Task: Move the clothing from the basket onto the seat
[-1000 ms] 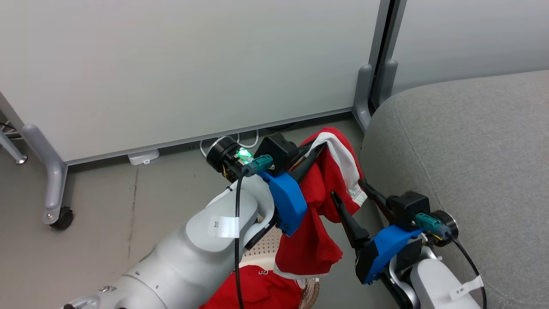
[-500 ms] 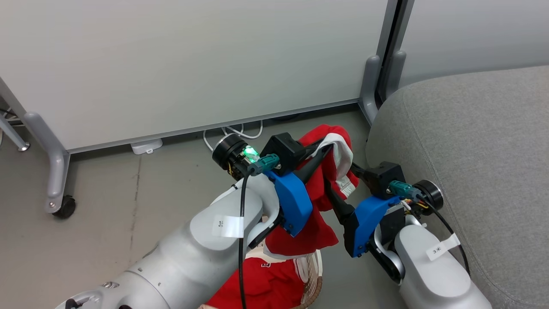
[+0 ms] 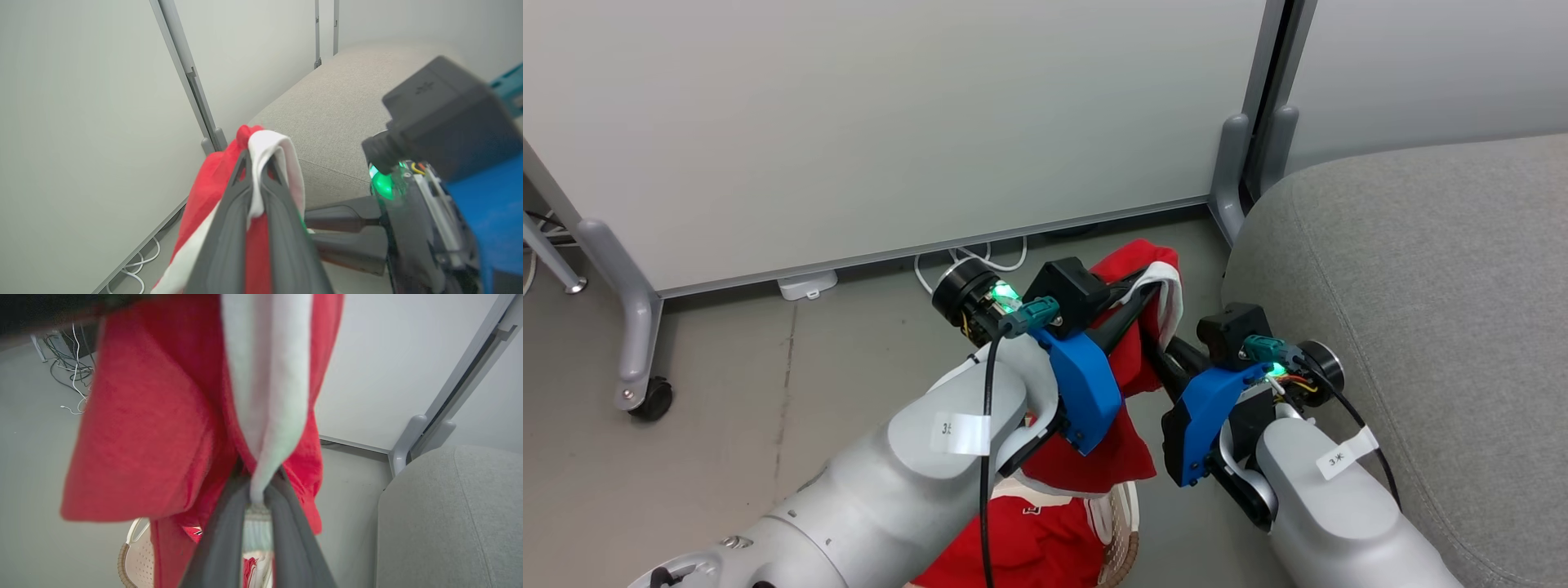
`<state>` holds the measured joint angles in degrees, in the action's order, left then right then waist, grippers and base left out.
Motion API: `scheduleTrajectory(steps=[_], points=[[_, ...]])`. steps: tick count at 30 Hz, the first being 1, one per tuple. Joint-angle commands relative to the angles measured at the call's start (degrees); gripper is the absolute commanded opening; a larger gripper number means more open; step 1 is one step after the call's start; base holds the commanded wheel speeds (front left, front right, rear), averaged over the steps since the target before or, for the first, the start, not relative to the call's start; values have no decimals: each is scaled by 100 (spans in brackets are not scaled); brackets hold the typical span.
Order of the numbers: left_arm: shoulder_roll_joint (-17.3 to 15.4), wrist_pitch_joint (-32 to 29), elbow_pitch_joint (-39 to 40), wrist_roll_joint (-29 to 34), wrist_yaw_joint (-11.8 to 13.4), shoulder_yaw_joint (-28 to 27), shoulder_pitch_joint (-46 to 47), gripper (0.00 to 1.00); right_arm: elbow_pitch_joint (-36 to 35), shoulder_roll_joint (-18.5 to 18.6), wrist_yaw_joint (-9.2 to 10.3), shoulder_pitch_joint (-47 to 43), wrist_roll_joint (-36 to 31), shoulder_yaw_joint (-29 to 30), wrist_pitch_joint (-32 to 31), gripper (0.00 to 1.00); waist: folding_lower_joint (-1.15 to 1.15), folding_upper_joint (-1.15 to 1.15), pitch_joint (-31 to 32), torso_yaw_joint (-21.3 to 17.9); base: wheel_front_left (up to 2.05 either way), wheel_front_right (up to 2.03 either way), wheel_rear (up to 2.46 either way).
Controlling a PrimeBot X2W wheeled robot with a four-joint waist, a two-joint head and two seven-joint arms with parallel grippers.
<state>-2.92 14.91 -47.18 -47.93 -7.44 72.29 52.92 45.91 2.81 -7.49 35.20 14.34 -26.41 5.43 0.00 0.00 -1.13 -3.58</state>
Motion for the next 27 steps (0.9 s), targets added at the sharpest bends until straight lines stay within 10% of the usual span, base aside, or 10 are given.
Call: scheduleTrajectory(steps=[1, 22, 26, 27], points=[[3, 40, -11, -35, -8, 3, 54, 0, 63, 14, -1, 87, 90, -48, 50, 0, 0, 0, 18, -3, 0, 0, 0], [4, 42, -127, -96, -8, -98, -61, 0, 509, 14, -1, 248, 489, -279, 369, 0, 0, 0, 99, -118, 0, 0, 0], [1, 36, -71, -114, -8, -242, -184, 100, 526, 14, -1, 267, 550, -278, 398, 0, 0, 0, 100, -126, 0, 0, 0], [-18, 36, -50, -119, -8, -295, -241, 100, 527, 14, -1, 278, 553, -276, 415, 0, 0, 0, 100, -128, 0, 0, 0]])
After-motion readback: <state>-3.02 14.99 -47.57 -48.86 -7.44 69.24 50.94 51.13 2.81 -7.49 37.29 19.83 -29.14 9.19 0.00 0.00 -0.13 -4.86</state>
